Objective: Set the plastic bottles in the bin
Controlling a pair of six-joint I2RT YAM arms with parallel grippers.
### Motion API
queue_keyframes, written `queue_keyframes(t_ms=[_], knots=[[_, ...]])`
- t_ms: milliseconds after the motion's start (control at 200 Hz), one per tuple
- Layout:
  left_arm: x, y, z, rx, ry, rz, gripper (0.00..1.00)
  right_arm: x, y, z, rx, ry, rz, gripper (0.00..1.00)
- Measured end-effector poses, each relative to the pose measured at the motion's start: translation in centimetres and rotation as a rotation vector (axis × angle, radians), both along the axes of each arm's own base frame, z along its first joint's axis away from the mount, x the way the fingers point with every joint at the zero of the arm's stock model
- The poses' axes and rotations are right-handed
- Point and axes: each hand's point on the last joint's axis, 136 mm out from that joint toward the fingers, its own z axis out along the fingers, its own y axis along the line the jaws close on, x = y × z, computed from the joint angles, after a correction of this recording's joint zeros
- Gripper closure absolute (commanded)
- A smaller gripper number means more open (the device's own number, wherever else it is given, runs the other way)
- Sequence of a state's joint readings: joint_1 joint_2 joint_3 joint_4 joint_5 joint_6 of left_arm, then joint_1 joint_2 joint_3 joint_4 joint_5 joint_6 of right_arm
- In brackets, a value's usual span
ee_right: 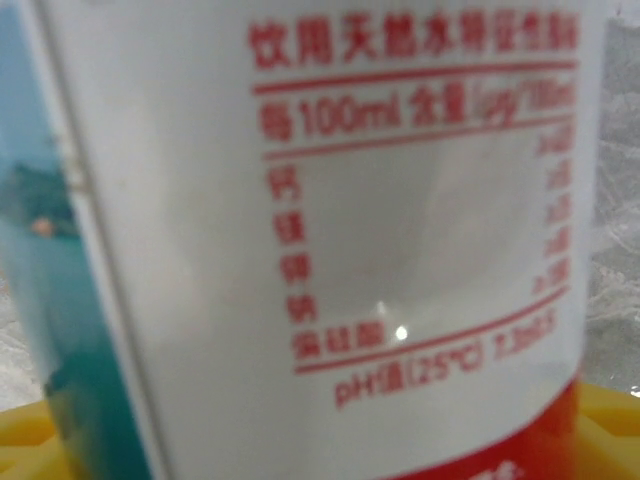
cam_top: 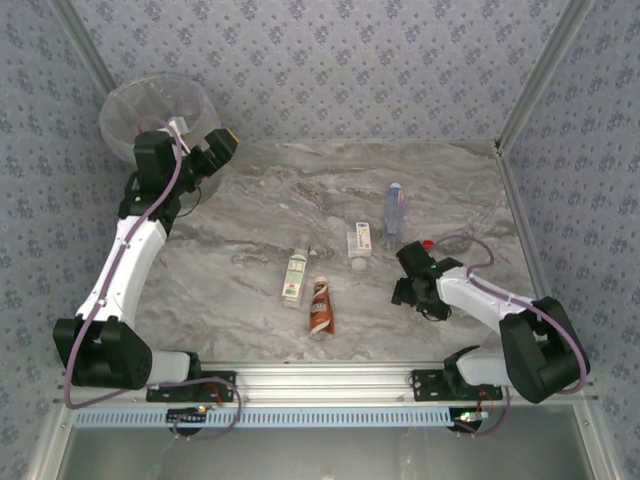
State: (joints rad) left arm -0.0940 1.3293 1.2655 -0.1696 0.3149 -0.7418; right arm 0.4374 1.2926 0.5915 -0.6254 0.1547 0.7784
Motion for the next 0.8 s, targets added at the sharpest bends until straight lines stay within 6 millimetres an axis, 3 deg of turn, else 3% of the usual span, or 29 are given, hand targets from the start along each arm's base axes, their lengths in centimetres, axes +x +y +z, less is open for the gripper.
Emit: queue_keyframes(t_ms=[125,335,800], knots=[[-0.1,0.0,-0.3,0.002,0.013,0.001,0.01,0.0,-0.3,0.0,-0.004,-0.022,-0.014,0.26],[-0.2,0.1,-1.0,0.015,0.03,0.0,0.01,0.1,-1.1,0.5,-0.032,-0.076,-0.025,0.3],[-0.6,0.4,-0.9,0.026,0.029,0.012,0.01,1.8,-0.4,5.4,-0.019,-0.323,0.029,0.4]])
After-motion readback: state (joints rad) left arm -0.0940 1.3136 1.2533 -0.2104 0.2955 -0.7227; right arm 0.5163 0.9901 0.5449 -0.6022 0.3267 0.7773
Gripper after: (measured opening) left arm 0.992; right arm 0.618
